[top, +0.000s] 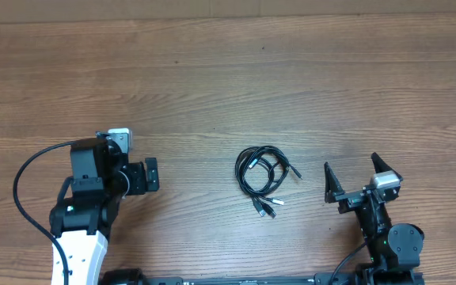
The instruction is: Untangle cables
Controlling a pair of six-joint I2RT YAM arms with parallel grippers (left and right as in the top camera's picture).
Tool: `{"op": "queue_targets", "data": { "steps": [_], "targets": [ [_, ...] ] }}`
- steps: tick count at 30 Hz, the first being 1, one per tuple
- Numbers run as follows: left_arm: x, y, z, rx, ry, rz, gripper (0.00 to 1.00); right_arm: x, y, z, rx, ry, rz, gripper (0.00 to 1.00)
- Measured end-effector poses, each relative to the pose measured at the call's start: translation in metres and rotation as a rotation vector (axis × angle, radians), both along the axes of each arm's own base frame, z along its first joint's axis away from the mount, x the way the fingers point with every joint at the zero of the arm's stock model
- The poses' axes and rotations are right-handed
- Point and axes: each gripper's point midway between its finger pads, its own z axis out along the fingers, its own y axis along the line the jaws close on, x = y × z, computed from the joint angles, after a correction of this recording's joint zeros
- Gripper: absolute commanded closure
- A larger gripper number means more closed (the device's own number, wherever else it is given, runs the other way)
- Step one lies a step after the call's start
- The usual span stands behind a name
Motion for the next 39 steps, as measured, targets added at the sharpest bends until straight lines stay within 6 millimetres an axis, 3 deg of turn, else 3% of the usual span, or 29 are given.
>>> {"op": "queue_targets", "data": {
  "steps": [19,39],
  "targets": [
    [-0.003,-0.039,0.000,-0.008,0.001,-0.144,0.00,0.000,0.000,0.000,0.000,-0.001,0.000,0.00],
    [-0.002,-0.039,0.001,-0.008,-0.004,-0.145,0.00,0.000,0.000,0.000,0.000,0.000,0.000,0.00]
  ]
}}
